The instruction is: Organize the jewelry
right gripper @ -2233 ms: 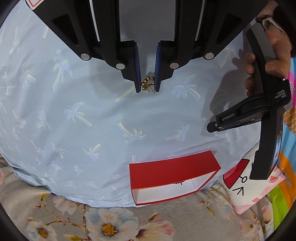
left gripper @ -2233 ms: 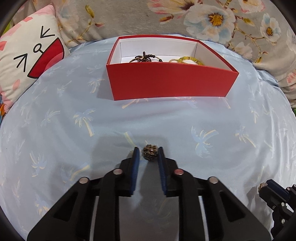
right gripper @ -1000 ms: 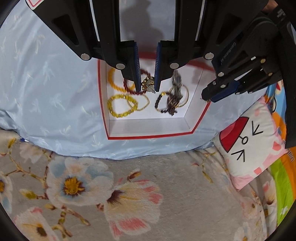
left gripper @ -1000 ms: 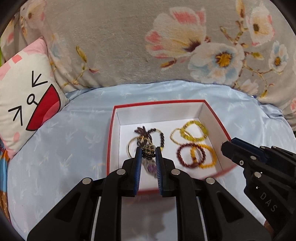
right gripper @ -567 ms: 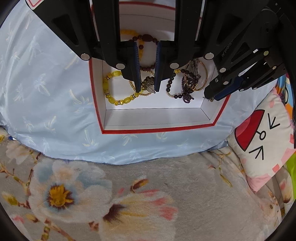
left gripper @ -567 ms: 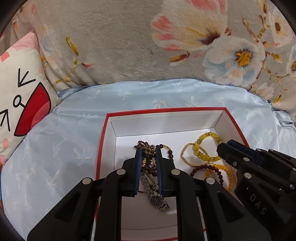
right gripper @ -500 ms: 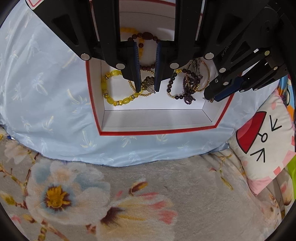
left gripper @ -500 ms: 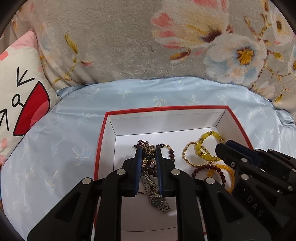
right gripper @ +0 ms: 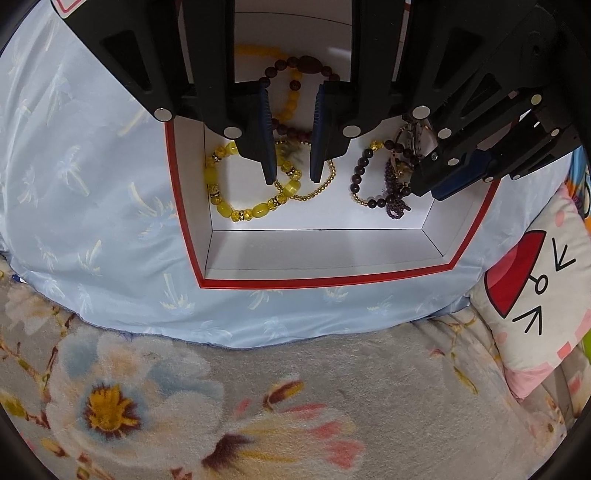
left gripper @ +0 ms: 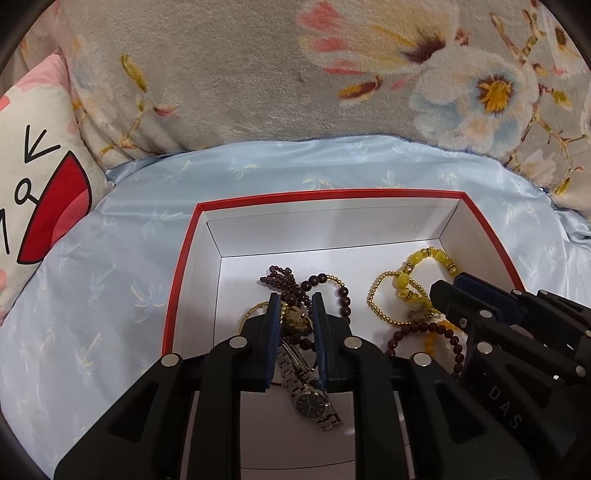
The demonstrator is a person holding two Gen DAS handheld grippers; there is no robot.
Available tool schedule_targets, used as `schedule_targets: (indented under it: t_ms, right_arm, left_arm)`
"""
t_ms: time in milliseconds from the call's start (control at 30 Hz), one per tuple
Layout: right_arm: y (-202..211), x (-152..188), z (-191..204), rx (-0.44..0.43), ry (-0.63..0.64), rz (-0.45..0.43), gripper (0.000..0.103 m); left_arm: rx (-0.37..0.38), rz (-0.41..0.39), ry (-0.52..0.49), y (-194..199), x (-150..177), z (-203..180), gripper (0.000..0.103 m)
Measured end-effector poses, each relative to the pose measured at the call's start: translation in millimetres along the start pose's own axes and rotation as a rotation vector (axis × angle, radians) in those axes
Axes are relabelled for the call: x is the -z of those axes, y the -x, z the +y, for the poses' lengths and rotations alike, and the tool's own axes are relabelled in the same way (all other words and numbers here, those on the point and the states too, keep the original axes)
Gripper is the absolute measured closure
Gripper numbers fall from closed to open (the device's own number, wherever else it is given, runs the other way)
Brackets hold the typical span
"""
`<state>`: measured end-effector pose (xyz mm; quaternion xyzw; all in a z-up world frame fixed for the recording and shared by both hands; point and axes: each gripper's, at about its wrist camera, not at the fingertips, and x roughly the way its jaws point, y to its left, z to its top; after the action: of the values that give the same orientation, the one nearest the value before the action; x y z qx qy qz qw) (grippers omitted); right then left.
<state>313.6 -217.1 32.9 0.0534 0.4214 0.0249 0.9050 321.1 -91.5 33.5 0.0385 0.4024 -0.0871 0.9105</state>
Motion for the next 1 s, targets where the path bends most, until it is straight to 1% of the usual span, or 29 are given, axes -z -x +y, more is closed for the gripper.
schedule_targets:
  t_ms: [67, 100, 133, 300, 467, 567, 667, 700, 767, 800, 900, 1000]
  right_arm:
    - [2.1, 0.8, 0.7, 0.004, 0.004, -0.005, 0.076]
    - [4.1, 1.3, 1.2, 0.009, 0.005, -0.011, 0.072]
    - [6.3, 1.7, 1.8, 0.016, 0.007, -0.019, 0.071]
    - [13.0, 2.5, 1.3, 0.010, -0.001, -0.027, 0.071]
    - [21.8, 5.5, 4.0, 0.026, 0.010, -0.037, 0.071]
    - [32.7, 8.9, 7.8, 0.061, 0.028, -0.060, 0.067]
    - [44.6, 13.3, 10.7, 0.096, 0.036, -0.074, 0.060]
    - [48.5, 14.6, 10.7, 0.102, 0.032, -0.077, 0.058]
    - [57.0, 18.6, 9.9, 0.106, 0.018, -0.086, 0.056]
    - [60.9, 20.9, 9.5, 0.110, 0.014, -0.089, 0.052]
    - [70.9, 26.9, 8.8, 0.131, 0.008, -0.099, 0.046]
    - [78.0, 32.5, 7.9, 0.142, 0.004, -0.099, 0.044]
  left_arm:
    - [-0.005, -0.008, 0.006, 2.5, -0.2, 0.9, 0.069]
    - [-0.008, -0.018, 0.006, 5.0, -0.1, 1.1, 0.069]
    - [-0.011, -0.021, 0.004, 6.5, -0.6, 1.0, 0.069]
    - [-0.006, -0.025, 0.010, 13.4, -1.4, 2.0, 0.069]
    - [-0.005, -0.026, 0.016, 21.7, 2.3, 2.7, 0.069]
    - [-0.008, -0.035, 0.014, 31.8, 5.9, 2.3, 0.069]
    - [-0.018, -0.042, 0.015, 43.3, 10.1, 3.4, 0.068]
    - [-0.022, -0.043, 0.020, 47.8, 11.6, 4.7, 0.066]
    - [-0.029, -0.049, 0.026, 55.1, 14.2, 6.8, 0.059]
    - [-0.035, -0.053, 0.028, 58.7, 15.9, 7.8, 0.056]
    - [-0.047, -0.055, 0.034, 66.8, 20.8, 10.0, 0.050]
    - [-0.063, -0.055, 0.036, 73.8, 26.1, 10.9, 0.042]
